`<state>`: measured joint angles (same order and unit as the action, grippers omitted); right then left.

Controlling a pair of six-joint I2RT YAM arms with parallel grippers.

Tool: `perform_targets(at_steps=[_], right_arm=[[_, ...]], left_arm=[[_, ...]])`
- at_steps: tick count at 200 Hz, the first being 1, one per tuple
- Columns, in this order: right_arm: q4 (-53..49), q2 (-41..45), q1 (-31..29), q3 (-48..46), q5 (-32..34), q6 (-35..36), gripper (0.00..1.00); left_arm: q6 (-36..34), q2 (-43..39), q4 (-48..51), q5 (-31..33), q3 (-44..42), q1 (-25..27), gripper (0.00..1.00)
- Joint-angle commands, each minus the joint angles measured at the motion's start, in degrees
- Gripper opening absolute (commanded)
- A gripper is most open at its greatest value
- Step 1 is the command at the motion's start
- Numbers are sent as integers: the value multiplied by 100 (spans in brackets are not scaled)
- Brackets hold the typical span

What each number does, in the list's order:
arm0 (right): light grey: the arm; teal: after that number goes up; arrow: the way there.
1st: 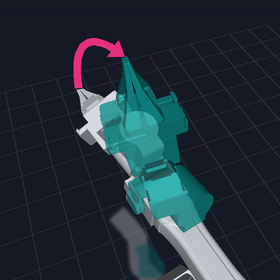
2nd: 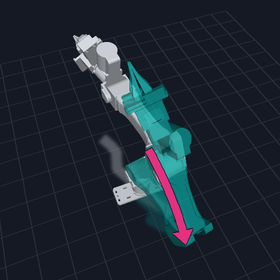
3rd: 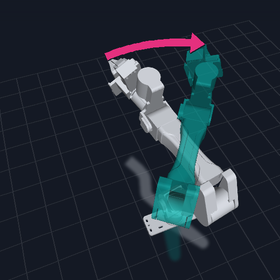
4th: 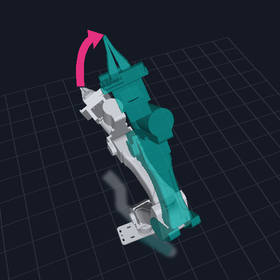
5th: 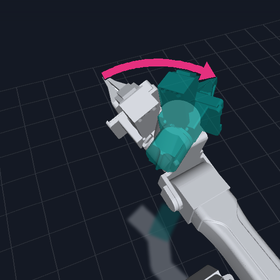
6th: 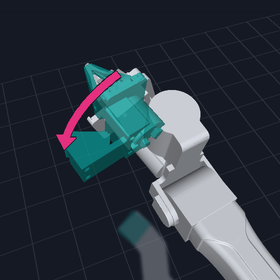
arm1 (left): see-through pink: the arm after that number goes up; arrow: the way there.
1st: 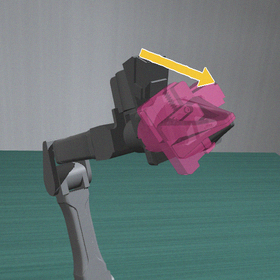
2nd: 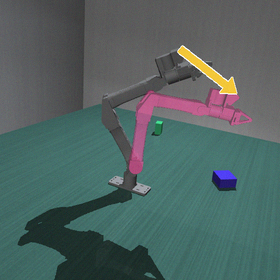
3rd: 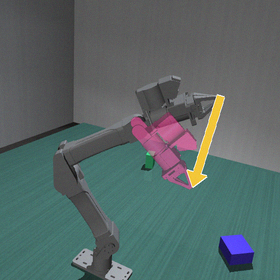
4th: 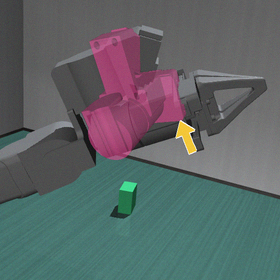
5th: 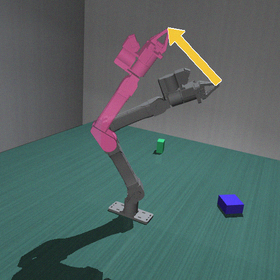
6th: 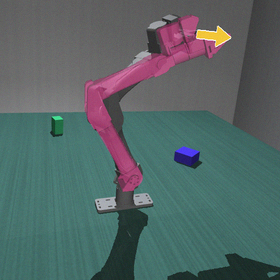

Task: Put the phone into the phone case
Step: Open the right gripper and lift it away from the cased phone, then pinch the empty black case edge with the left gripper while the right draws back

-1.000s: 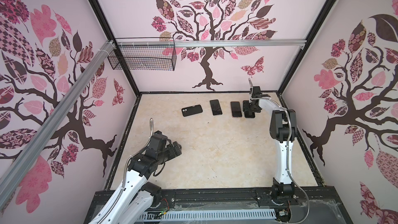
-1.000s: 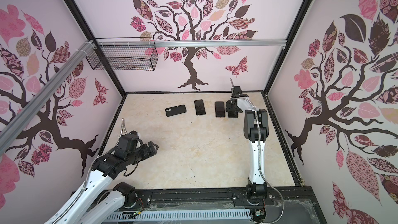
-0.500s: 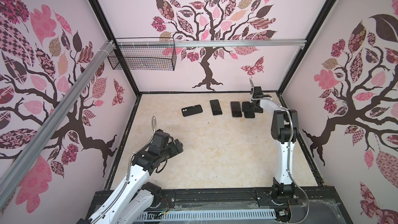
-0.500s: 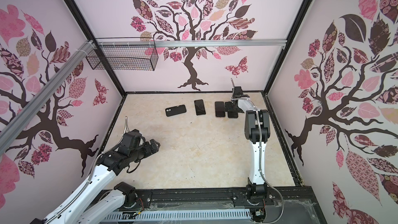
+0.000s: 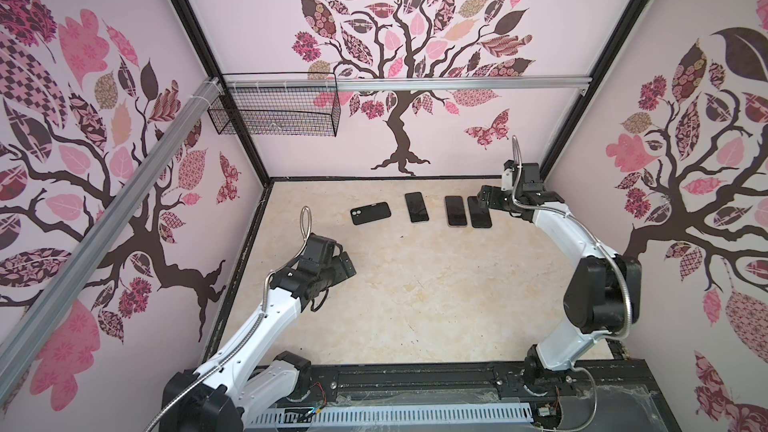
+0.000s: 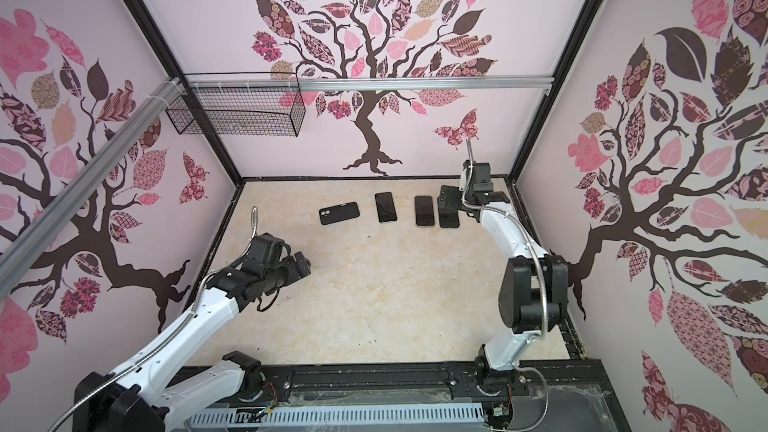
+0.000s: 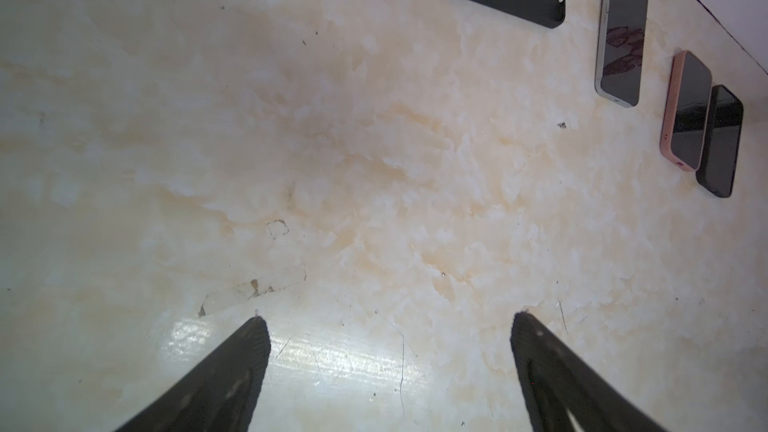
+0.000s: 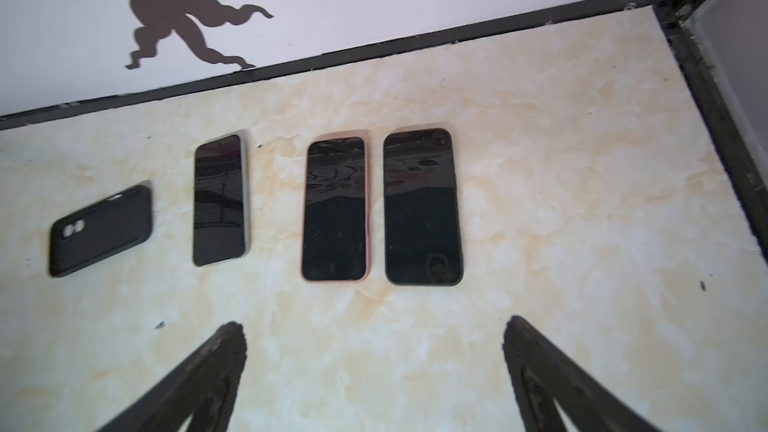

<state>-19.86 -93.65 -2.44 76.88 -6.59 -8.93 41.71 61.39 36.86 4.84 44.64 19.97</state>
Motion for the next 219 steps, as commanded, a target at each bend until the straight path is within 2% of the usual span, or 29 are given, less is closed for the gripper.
perform_targets(at_steps=[1,39,91,158,179,219], right_arm=[[541,809,-18,-744,-612,-328,98],[904,2001,-181,-1923,-1260,-409,96],[1587,3311,-299,-3247,-1748,-747,94],[1300,3561,-637,-3545,-1696,-758,94],[1282,3624,-649,-3631,-1740,-759,93],[1208,3695,-657,-3679,-1817,-790,94]], left_arm=[[-181,389,-528,-136,464,-377,92],[-264,1311,-985,-524,923,-967,86],[-833,2930,-982,-651,2235,-1130,81],[-1319,5131,-82,-403,4596,-1173,68],[-1287,5590,62,-219,5041,-1175,67],[-1179,6268,123,-194,5613,-1175,57]])
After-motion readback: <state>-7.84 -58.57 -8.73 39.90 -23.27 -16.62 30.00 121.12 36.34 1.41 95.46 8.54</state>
